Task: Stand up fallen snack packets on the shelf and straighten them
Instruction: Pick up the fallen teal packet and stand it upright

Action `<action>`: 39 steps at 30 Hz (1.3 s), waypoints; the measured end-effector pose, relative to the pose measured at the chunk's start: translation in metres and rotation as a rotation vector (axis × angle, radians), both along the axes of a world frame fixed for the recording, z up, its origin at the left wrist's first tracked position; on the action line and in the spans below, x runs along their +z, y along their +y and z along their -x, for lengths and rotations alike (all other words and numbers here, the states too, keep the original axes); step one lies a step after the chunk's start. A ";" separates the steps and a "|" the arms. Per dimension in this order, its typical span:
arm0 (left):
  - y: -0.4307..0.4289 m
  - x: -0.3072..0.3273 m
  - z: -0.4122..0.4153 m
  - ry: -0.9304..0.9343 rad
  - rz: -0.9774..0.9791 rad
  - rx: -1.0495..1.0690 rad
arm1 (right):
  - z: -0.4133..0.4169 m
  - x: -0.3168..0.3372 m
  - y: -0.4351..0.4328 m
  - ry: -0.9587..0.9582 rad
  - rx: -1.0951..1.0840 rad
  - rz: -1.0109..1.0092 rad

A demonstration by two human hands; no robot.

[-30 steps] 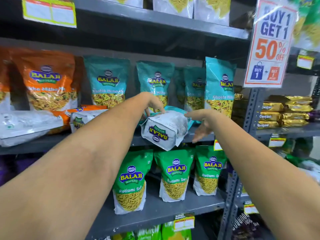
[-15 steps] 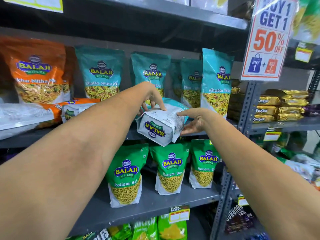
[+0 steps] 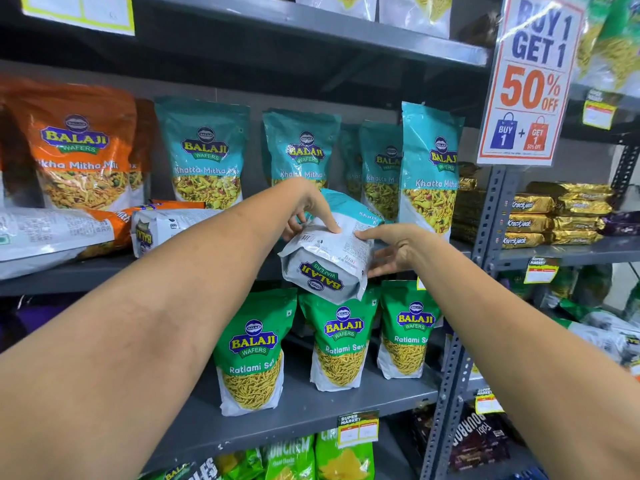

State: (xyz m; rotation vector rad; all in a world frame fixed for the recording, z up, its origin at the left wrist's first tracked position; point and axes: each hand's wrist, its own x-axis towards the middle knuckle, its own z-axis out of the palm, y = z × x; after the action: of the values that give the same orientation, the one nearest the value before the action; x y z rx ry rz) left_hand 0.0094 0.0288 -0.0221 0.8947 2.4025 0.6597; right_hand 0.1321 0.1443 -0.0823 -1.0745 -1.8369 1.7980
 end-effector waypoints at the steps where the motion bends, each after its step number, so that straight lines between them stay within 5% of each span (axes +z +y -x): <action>1: 0.000 -0.002 0.001 -0.030 -0.022 -0.001 | -0.001 -0.001 -0.001 0.002 0.004 -0.012; 12: -0.007 0.005 -0.001 -0.194 -0.245 -0.010 | -0.009 0.015 0.003 0.295 -0.038 -0.235; 19: 0.004 0.010 -0.004 0.263 -0.653 0.046 | -0.002 0.033 0.020 0.428 -0.073 -0.536; 23: 0.018 -0.019 0.001 0.331 -0.724 0.127 | 0.011 0.018 0.038 0.458 -0.023 -0.598; 31: 0.029 -0.044 0.005 0.390 -0.777 0.141 | 0.023 -0.002 0.069 0.500 0.025 -0.533; 35: 0.032 -0.052 0.008 0.678 -0.741 0.289 | 0.032 -0.003 0.067 0.608 0.031 -0.247; 39: 0.041 -0.056 0.005 0.433 -0.855 0.070 | 0.031 0.001 0.066 0.664 -0.026 -0.124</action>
State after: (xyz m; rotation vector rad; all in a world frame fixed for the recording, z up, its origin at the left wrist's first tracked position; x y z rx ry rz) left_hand 0.0043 0.0703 -0.0783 1.3926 2.5111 1.7448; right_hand 0.1016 0.2106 -0.0811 -0.3744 -1.4820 1.7156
